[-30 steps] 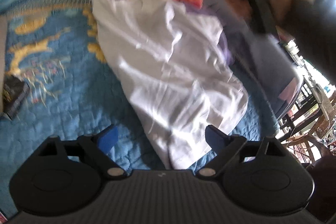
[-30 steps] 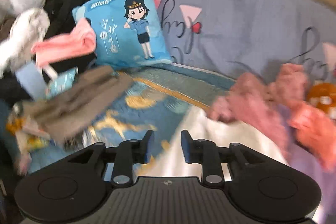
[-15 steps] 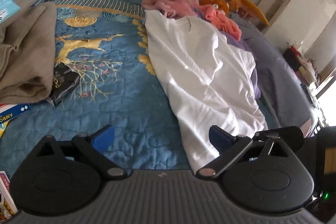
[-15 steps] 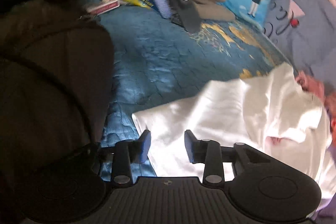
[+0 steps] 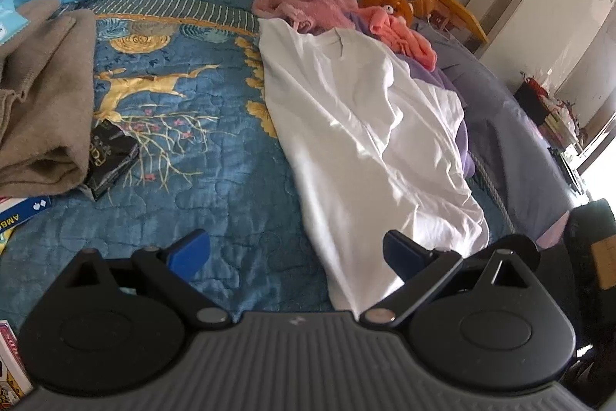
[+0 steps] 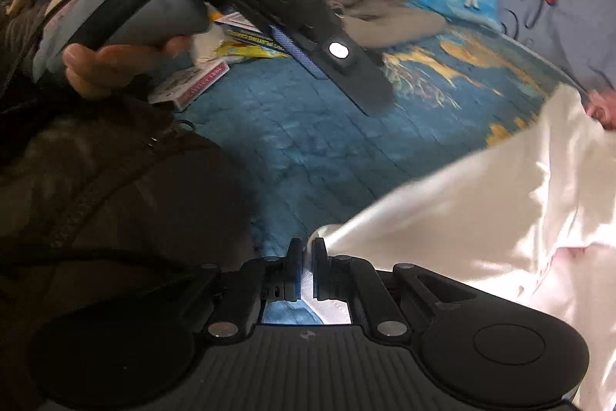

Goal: Fold clothes
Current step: 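Grasp the white T-shirt edge with the right tool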

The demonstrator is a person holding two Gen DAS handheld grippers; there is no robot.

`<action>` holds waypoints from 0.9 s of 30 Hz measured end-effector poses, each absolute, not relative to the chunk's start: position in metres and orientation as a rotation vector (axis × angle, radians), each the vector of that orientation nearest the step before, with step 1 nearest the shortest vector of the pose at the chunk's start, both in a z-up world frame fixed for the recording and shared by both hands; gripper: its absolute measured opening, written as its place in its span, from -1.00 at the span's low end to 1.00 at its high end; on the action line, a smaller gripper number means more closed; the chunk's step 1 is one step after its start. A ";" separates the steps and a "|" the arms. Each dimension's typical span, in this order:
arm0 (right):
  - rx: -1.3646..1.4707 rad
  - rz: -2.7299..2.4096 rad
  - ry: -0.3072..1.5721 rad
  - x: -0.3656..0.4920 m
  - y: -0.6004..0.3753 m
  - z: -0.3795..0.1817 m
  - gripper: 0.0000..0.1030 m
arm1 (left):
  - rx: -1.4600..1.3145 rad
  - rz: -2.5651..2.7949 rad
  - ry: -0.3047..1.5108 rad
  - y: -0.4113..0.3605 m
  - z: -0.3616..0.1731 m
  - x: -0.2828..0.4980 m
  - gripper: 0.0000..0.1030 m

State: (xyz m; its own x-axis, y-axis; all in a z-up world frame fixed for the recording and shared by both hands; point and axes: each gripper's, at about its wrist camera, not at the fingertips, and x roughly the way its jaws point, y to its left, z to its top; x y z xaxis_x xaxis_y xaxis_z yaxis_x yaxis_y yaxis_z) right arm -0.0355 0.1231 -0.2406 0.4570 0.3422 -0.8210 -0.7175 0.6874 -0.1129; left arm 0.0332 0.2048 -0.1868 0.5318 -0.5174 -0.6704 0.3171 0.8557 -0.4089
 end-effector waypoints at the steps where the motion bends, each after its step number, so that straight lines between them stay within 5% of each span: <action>1: -0.521 0.657 0.900 -0.033 0.124 -0.246 -0.85 | -0.253 -0.502 0.879 0.205 -0.187 0.034 0.90; 4: -0.500 0.655 0.942 -0.038 0.115 -0.246 -0.71 | -0.260 -0.499 0.880 0.207 -0.187 0.034 0.90; 8: -0.431 0.637 0.876 -0.049 0.090 -0.220 -0.24 | -0.260 -0.501 0.882 0.207 -0.187 0.035 0.90; 16: -0.510 0.437 0.944 -0.065 0.035 -0.237 -0.25 | -0.199 -0.516 0.953 0.190 -0.198 0.038 0.93; 27: -0.839 0.662 0.751 -0.084 0.089 -0.263 -0.16 | -0.192 -0.526 0.989 0.181 -0.204 0.042 0.93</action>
